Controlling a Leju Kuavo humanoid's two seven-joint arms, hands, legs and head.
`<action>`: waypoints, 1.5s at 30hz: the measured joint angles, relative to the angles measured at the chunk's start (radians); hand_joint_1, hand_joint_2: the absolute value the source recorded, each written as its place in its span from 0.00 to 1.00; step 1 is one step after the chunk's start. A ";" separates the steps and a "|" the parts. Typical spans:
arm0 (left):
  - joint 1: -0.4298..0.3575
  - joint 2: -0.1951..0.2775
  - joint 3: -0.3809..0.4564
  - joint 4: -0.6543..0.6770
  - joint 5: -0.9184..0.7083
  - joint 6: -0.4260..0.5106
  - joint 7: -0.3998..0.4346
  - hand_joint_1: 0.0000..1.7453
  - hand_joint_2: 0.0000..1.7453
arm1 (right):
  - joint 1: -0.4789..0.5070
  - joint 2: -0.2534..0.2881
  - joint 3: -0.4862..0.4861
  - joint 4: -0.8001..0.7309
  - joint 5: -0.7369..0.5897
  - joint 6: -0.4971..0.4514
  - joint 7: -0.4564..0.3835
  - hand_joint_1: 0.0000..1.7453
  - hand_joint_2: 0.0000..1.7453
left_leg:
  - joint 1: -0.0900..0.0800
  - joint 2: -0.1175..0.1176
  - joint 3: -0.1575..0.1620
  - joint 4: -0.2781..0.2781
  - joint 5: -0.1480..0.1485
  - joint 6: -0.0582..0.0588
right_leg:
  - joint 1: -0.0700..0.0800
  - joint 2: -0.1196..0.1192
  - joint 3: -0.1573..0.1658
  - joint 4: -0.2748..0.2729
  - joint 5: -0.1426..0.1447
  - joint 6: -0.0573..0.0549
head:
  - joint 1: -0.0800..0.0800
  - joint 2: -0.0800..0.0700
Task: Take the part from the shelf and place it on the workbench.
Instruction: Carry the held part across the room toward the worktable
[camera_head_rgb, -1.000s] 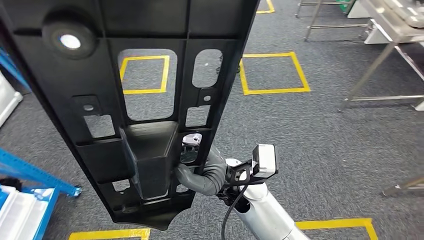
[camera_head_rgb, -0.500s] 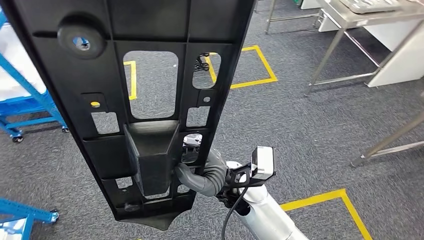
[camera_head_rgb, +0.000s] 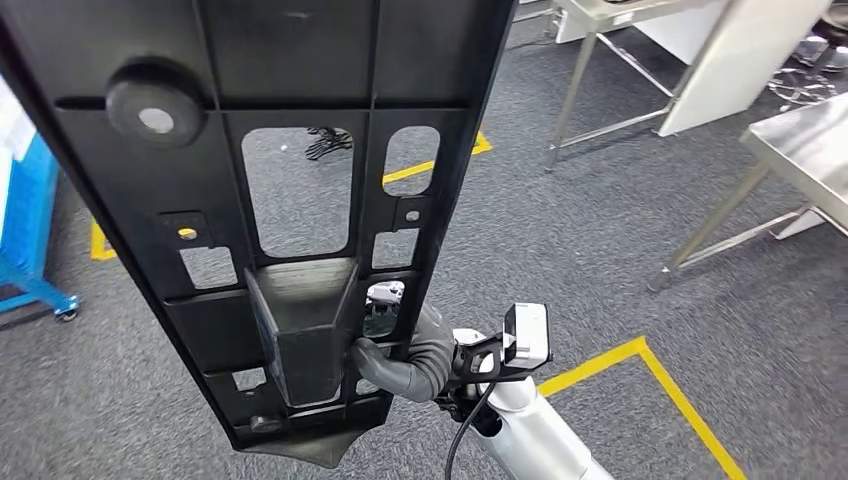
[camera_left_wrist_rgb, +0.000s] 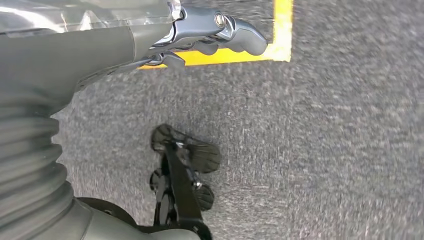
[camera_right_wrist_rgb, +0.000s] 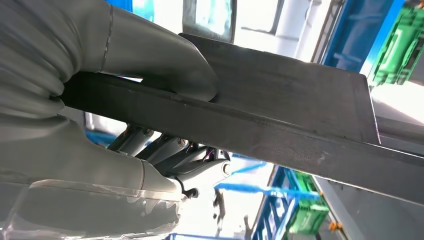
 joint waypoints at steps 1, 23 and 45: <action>0.000 0.000 0.000 0.000 0.001 0.001 0.000 0.00 1.00 | 0.000 0.000 0.000 0.000 0.000 0.000 -0.001 1.00 1.00 | 0.001 -0.021 0.031 -0.071 0.030 0.002 | 0.000 0.012 0.000 0.003 -0.001 0.004 | 0.000 0.000; -0.011 -0.003 -0.003 0.000 -0.013 0.004 0.002 0.00 1.00 | 0.000 0.000 -0.026 0.014 -0.002 0.019 -0.018 1.00 1.00 | -0.005 0.088 0.082 -0.139 0.013 0.002 | 0.004 -0.101 -0.001 -0.008 -0.001 0.008 | 0.009 0.000; -0.001 0.003 -0.014 0.000 -0.028 -0.002 -0.003 0.00 1.00 | -0.007 -0.008 -0.036 0.041 -0.011 0.037 -0.022 1.00 1.00 | -0.005 0.070 0.092 -0.193 0.055 0.046 | -0.007 -0.088 -0.120 0.221 -0.078 0.058 | 0.016 0.000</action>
